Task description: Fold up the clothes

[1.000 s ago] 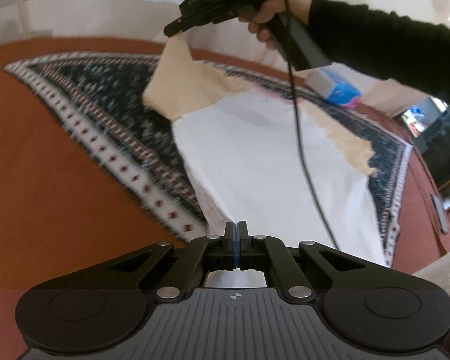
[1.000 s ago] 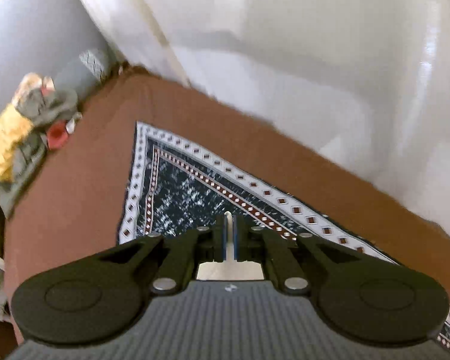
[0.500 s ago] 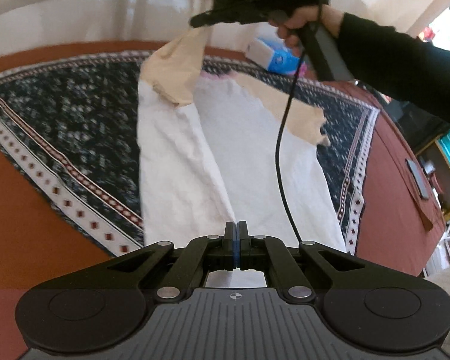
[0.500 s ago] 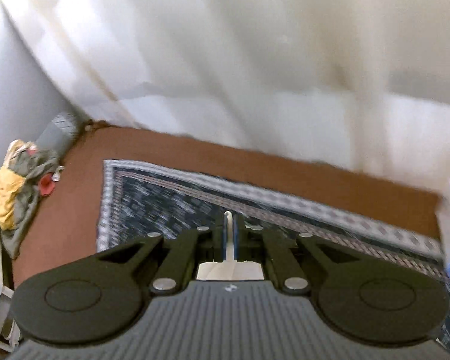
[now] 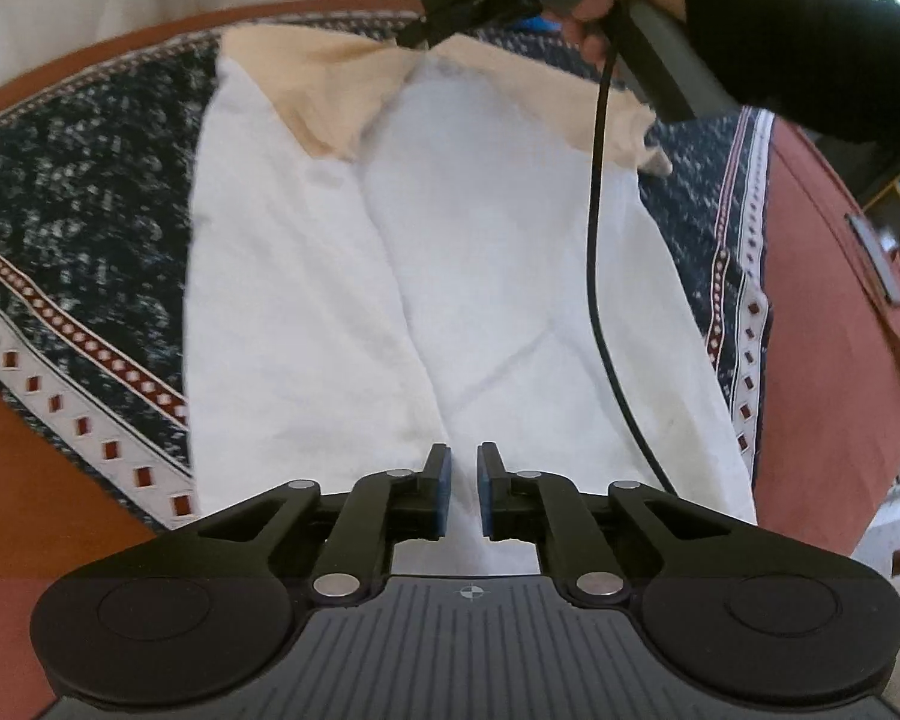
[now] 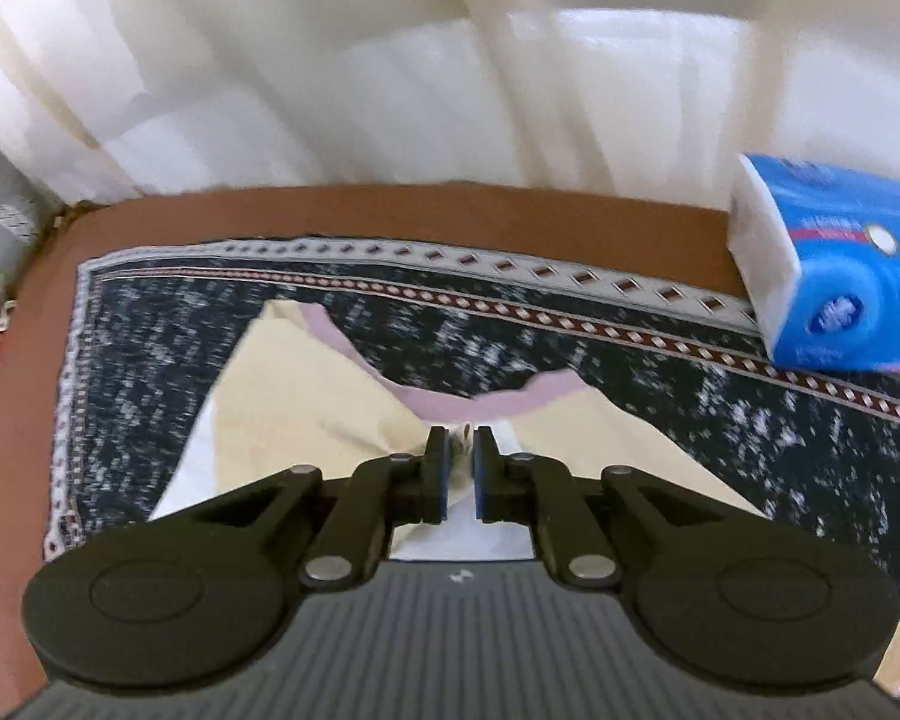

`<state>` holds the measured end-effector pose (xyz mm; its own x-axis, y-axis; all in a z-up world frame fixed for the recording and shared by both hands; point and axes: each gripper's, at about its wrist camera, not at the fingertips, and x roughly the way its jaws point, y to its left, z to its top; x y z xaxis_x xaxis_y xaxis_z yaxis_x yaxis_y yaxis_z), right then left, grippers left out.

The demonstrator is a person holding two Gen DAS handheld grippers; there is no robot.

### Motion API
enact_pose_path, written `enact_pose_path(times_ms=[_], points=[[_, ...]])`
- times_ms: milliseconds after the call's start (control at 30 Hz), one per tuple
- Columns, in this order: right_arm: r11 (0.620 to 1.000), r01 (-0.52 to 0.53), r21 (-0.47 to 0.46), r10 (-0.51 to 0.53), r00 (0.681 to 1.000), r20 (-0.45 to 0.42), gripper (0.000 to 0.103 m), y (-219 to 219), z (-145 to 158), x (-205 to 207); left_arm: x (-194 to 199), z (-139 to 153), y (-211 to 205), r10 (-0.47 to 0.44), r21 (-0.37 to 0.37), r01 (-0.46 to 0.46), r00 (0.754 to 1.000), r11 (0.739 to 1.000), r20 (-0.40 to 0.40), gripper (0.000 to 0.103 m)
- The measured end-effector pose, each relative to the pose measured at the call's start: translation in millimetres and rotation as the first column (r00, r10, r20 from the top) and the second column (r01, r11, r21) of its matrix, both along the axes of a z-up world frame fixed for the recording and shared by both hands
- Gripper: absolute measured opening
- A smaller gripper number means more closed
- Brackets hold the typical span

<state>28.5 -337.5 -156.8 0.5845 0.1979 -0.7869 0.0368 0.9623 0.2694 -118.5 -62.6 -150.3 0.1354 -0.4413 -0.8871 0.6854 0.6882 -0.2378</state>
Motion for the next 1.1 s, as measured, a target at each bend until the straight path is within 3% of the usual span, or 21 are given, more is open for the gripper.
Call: enact_pose_path(times_ms=[133,200,300,500,633,733,800,833,867,1000,1100], points=[[0.997,0.058,-0.053,-0.056,0.998,0.036,0.018,-1.7,14.0,-12.7,-2.6,30.5,15.8,0.045,-0.039,-0.042,0.996,0.998,0.071,0.051],[0.997,0.055,-0.056,-0.049,0.993,0.107,0.019,3.3,32.7,-25.9,0.4,48.8,32.7,0.104,-0.063,-0.097,0.987,0.993,0.122,0.054],[1.000,-0.003,-0.004,0.003,0.985,0.172,0.026,15.6,52.8,-40.5,12.0,53.7,58.3,0.205,-0.052,-0.200,0.969,0.979,0.139,0.053],[0.978,-0.207,-0.014,0.208,0.976,0.070,0.026,71.2,33.1,-21.5,22.8,26.9,74.8,0.228,0.049,-0.235,0.967,0.971,0.113,0.048],[0.965,-0.256,-0.047,0.258,0.965,0.042,0.044,97.2,21.6,-24.5,13.7,24.6,71.7,0.217,0.045,-0.223,0.969,0.974,0.115,0.049],[0.942,-0.312,-0.122,0.316,0.949,0.009,0.044,109.6,17.8,-29.1,8.5,22.2,67.1,0.196,0.038,-0.201,0.976,0.979,0.098,0.049],[0.930,-0.329,-0.164,0.332,0.943,-0.012,0.042,112.3,14.9,-28.4,6.8,18.1,63.5,0.179,0.043,-0.183,0.980,0.982,0.090,0.049],[0.926,-0.334,-0.175,0.335,0.942,-0.022,0.028,112.4,13.3,-27.6,7.2,16.2,62.2,0.172,0.047,-0.177,0.981,0.983,0.088,0.048],[0.928,-0.330,-0.171,0.329,0.944,-0.034,0.006,111.3,13.6,-27.4,7.8,14.4,61.1,0.165,0.050,-0.170,0.982,0.984,0.086,0.049],[0.947,-0.275,-0.169,0.283,0.959,0.024,0.004,103.5,33.2,-50.3,7.4,15.3,64.4,0.167,0.043,-0.172,0.981,0.984,0.102,0.049],[0.974,-0.196,-0.117,0.204,0.977,0.064,0.004,89.2,44.2,-79.6,9.6,16.7,70.7,0.186,0.039,-0.190,0.978,0.981,0.093,0.049]])
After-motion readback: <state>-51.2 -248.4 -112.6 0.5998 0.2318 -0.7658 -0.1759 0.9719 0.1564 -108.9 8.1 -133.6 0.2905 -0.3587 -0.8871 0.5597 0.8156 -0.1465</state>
